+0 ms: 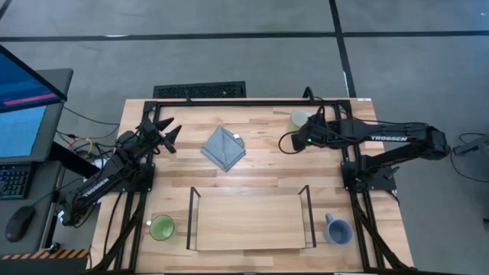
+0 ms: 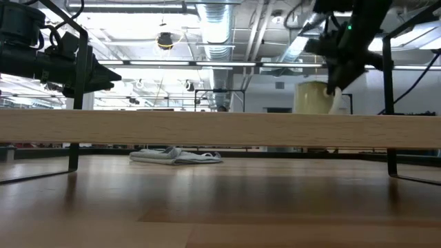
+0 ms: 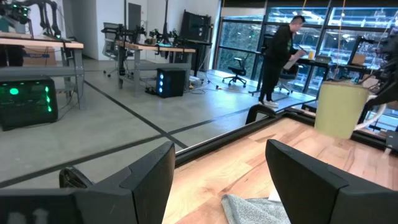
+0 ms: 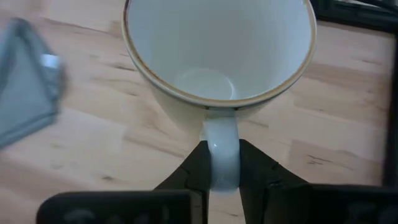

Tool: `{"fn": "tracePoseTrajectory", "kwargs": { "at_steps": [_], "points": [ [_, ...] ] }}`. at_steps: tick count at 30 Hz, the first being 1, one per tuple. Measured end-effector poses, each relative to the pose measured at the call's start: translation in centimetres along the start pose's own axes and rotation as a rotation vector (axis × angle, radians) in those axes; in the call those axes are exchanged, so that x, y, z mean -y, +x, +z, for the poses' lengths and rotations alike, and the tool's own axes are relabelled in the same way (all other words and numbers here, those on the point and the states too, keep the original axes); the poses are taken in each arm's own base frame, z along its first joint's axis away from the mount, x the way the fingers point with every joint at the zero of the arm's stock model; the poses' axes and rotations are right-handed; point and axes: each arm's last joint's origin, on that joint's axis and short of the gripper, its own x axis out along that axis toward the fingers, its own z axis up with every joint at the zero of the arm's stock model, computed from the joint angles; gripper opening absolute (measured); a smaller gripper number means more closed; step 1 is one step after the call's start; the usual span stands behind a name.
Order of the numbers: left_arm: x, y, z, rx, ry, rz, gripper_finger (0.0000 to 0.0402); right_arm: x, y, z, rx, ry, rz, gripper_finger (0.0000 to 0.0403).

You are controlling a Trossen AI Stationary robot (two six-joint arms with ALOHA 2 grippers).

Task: Stack small to large cups/mugs on shelf
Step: Put the light green mug on the shelf

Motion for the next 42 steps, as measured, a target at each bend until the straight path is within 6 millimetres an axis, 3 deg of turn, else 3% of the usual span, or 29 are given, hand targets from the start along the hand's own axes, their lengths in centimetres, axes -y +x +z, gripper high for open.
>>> {"fn": "tracePoseTrajectory", "kwargs": {
  "at_steps": [8,14,19,29,42],
  "points": [
    [0.0,0.0,0.0,0.0,0.0,0.0,0.0243,-1.4,-2.5,-0.5,0.008,-0.001,0.084,0.0066],
    [0.0,0.0,0.0,-0.001,0.0,0.0,0.0243,-2.6,-3.1,-1.8,-0.049,-0.037,0.038,0.0066],
    [0.0,0.0,0.0,-0.001,-0.004,0.0,0.0243,-4.9,-3.9,-2.4,-0.095,-0.093,-0.038,0.0066],
    [0.0,0.0,0.0,-0.001,-0.003,0.0,0.0243,-10.2,-7.3,-3.0,-0.058,-0.09,-0.049,0.0066],
    [0.0,0.0,0.0,-0.001,-0.002,0.0,0.0243,-14.6,-10.7,-9.0,-0.062,0.035,-0.057,0.0066]
  ]
}}
